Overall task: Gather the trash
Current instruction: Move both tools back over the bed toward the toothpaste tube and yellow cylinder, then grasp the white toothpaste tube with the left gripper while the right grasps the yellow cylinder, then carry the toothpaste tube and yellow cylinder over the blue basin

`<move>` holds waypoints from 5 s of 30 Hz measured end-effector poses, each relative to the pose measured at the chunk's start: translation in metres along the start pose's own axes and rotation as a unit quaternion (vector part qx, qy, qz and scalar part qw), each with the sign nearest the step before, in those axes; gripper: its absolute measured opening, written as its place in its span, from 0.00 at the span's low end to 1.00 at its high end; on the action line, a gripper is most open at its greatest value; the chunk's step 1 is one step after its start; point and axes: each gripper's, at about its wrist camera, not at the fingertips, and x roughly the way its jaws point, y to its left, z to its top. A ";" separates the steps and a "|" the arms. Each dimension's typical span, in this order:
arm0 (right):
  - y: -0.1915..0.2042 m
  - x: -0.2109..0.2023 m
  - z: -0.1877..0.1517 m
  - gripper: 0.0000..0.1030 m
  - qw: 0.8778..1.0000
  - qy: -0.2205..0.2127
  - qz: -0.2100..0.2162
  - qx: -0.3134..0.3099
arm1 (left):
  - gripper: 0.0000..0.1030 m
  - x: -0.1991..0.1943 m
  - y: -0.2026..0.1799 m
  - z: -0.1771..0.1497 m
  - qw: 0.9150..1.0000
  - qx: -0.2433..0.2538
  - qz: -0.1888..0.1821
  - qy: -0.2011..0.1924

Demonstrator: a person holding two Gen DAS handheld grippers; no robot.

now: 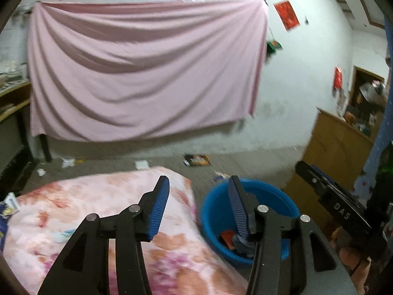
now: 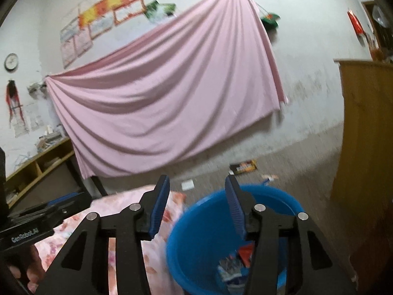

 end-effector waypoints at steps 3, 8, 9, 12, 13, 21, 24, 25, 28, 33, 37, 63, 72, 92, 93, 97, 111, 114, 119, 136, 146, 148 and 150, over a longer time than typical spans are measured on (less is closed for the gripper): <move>0.017 -0.001 0.003 0.47 1.000 -0.026 0.011 -0.012 | 0.56 -0.021 0.023 0.004 0.999 -0.019 0.024 -0.032; 0.044 -0.002 0.004 0.76 0.997 -0.059 0.032 -0.023 | 0.92 -0.056 0.060 0.006 0.993 -0.048 0.063 -0.088; 0.049 -0.003 0.004 0.81 0.997 -0.066 0.036 -0.023 | 0.96 -0.065 0.067 0.004 0.990 -0.052 0.075 -0.104; 0.066 -0.003 0.004 0.89 0.995 -0.084 0.053 -0.027 | 0.98 -0.085 0.084 0.000 0.984 -0.055 0.103 -0.138; 0.071 -0.003 0.005 0.93 0.994 -0.088 0.058 -0.028 | 0.98 -0.091 0.090 -0.001 0.982 -0.054 0.113 -0.144; 0.117 -0.008 -0.004 1.00 0.983 -0.135 0.108 -0.056 | 0.98 -0.133 0.131 -0.022 0.966 -0.054 0.175 -0.182; 0.136 -0.010 -0.011 1.00 0.979 -0.145 0.124 -0.076 | 0.98 -0.145 0.144 -0.030 0.962 -0.058 0.188 -0.188; 0.142 -0.009 -0.012 1.00 0.977 -0.147 0.130 -0.081 | 0.98 -0.145 0.147 -0.032 0.961 -0.059 0.192 -0.189; 0.160 -0.009 -0.019 1.00 0.973 -0.151 0.141 -0.098 | 0.98 -0.151 0.157 -0.039 0.958 -0.058 0.204 -0.191; 0.186 0.001 -0.029 1.00 0.971 -0.135 0.156 -0.123 | 0.98 -0.156 0.174 -0.053 0.957 -0.055 0.217 -0.186; 0.203 0.012 -0.038 1.00 0.970 -0.111 0.165 -0.136 | 0.98 -0.152 0.185 -0.063 0.958 -0.054 0.224 -0.173; 0.233 0.087 -0.094 0.57 0.930 0.219 0.195 -0.222 | 0.97 -0.070 0.224 -0.101 0.973 -0.071 0.219 0.029; 0.252 0.097 -0.121 0.51 0.893 0.283 0.224 -0.269 | 0.81 -0.048 0.239 -0.102 0.974 -0.085 0.195 0.076; 0.235 0.116 -0.118 0.26 0.893 0.318 0.218 -0.231 | 0.60 0.028 0.233 -0.111 0.977 -0.017 0.102 0.186; 0.232 0.117 -0.117 0.26 0.895 0.318 0.215 -0.228 | 0.59 0.034 0.232 -0.111 0.976 -0.011 0.097 0.194; 0.218 0.122 -0.112 0.26 0.901 0.320 0.203 -0.212 | 0.57 0.055 0.228 -0.110 0.973 0.015 0.081 0.217; 0.205 0.128 -0.107 0.26 0.903 0.329 0.205 -0.184 | 0.23 0.087 0.210 -0.109 0.962 0.081 0.015 0.261; 0.202 0.128 -0.106 0.26 0.904 0.329 0.206 -0.181 | 0.19 0.086 0.206 -0.109 0.960 0.083 0.013 0.268; 0.201 0.127 -0.108 0.26 0.902 0.332 0.209 -0.179 | 0.16 0.076 0.202 -0.112 0.962 0.067 0.030 0.263; 0.189 0.082 -0.078 0.26 0.944 0.192 0.209 -0.169 | 0.15 -0.006 0.158 -0.084 0.996 -0.007 0.061 0.058; 0.146 0.022 -0.031 0.26 0.974 -0.008 0.179 -0.141 | 0.15 -0.041 0.094 -0.034 0.996 0.026 0.028 -0.078; 0.136 0.013 -0.025 0.26 0.975 -0.034 0.171 -0.136 | 0.15 -0.047 0.084 -0.027 0.994 0.040 0.023 -0.097; 0.127 0.005 -0.021 0.26 0.977 -0.060 0.159 -0.132 | 0.15 -0.051 0.068 -0.020 0.991 0.064 0.017 -0.118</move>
